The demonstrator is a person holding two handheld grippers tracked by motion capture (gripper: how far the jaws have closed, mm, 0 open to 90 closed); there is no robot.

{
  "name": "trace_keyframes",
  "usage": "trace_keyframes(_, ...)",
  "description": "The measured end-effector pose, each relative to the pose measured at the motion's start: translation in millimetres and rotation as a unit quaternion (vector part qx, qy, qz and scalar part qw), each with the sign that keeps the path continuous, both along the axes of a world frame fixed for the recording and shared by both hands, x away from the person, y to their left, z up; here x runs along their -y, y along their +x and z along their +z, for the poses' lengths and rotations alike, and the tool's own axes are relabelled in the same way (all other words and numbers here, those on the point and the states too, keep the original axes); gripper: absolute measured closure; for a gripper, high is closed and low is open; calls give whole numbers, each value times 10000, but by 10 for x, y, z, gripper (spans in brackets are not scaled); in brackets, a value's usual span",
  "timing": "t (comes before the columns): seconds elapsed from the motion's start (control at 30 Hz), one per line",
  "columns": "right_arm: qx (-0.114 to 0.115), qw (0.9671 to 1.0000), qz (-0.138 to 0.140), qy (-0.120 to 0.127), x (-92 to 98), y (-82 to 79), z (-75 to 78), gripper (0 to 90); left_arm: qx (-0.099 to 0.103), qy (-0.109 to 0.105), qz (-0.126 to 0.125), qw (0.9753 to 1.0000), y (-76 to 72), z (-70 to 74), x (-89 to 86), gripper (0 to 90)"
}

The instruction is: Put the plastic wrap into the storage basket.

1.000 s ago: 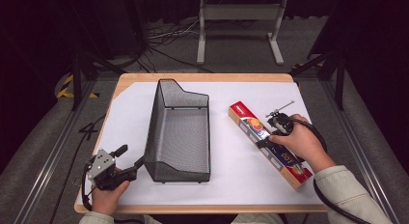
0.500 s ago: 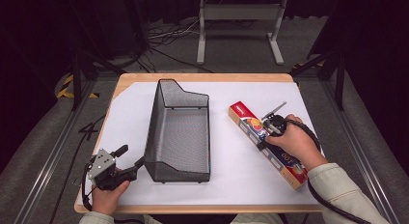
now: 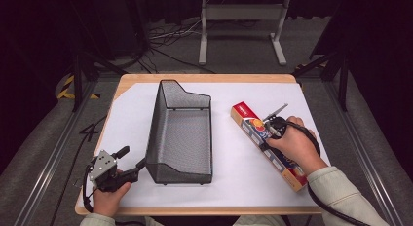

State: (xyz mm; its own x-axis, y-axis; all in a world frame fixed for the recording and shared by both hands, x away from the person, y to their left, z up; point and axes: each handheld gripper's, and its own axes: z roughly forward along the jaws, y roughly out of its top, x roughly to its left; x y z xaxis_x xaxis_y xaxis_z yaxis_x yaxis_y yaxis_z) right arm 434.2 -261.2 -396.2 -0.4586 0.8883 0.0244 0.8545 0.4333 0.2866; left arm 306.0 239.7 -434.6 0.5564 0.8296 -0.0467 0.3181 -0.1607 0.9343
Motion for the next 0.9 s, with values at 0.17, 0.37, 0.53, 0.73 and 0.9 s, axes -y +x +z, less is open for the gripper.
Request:
trace_keyframes(0.17, 76, 9999, -21, 150, -13, -27, 111, 401, 3, 6, 1, 10000, 0, 0, 2, 256)
trace_keyframes(0.37, 189, 9993, -45, 311, -26, -64, 273, 402, 6, 3, -1, 10000, -2, 1, 0, 257)
trace_keyframes(0.53, 259, 9986, -90, 450, -44, -87, 373, 401, 7, 11, -2, 10000, -3, 1, 3, 257)
trace_keyframes(0.73, 366, 9977, -85, 569, -64, -122, 516, 401, 7, 15, -1, 10000, -2, 0, 4, 257)
trace_keyframes(0.9, 409, 9972, -128, 619, -72, -142, 616, 401, 15, 9, 3, 10000, -5, 2, 0, 256)
